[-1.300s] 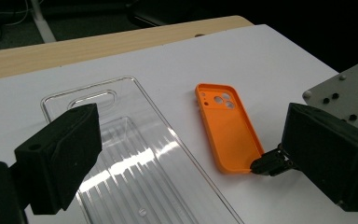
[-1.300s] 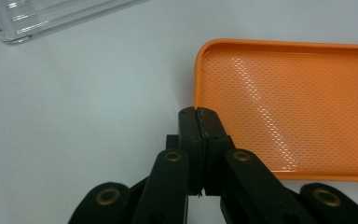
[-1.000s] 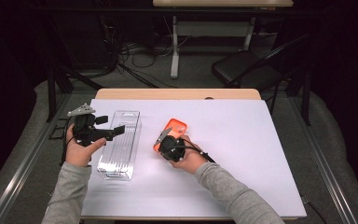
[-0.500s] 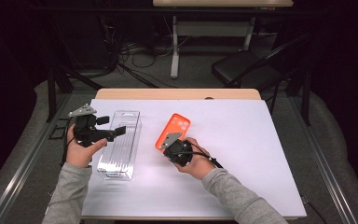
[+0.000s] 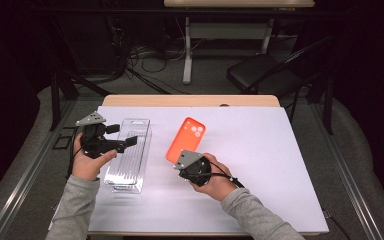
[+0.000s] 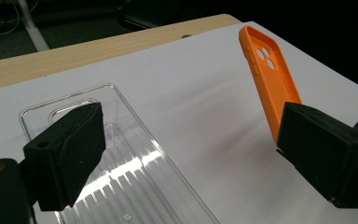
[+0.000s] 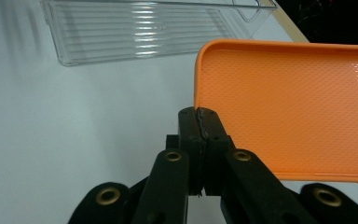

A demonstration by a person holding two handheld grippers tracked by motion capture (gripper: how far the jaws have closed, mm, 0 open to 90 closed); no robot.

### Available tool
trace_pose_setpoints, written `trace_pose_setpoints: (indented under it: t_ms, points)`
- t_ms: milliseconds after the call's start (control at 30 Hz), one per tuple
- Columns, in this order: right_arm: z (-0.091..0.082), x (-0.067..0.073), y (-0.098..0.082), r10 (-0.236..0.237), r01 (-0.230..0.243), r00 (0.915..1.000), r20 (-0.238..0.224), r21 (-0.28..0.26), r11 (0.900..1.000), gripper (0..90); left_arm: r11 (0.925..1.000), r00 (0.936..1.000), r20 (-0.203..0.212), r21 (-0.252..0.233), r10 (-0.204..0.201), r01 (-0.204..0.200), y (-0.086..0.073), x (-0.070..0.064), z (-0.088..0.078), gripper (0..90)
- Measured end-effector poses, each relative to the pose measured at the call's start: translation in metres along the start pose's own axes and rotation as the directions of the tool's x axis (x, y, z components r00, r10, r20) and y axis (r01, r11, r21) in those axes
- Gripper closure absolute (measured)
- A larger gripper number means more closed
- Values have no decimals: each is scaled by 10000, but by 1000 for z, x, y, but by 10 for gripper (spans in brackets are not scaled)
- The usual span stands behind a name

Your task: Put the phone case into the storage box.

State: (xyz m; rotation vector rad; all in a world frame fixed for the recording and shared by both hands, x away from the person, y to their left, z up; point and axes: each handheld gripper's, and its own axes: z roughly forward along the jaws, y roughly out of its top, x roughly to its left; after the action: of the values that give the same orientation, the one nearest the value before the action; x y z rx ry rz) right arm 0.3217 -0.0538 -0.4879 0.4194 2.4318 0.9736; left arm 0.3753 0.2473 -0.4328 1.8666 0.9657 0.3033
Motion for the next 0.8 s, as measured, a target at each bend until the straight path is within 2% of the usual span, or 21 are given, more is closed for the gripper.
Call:
trace_pose_setpoints:
  t_ms: [133,400,667,800]
  points:
    - [-5,7,-3,-283,286,9990,336,-87,9996,896,10000,10000,20,8,35,-35,0,-2,0,86]
    - [-11,12,-6,-487,499,9975,510,-235,9985,896,10000,9999,103,18,92,-93,2,-7,0,90]
    - [-19,26,-8,-1010,1071,9902,967,-603,9924,896,9999,9993,350,4,149,-149,2,-13,1,128]
    - [-22,30,-9,-1112,1189,9884,1037,-709,9904,896,10000,9987,503,-10,99,-99,2,-16,2,156]
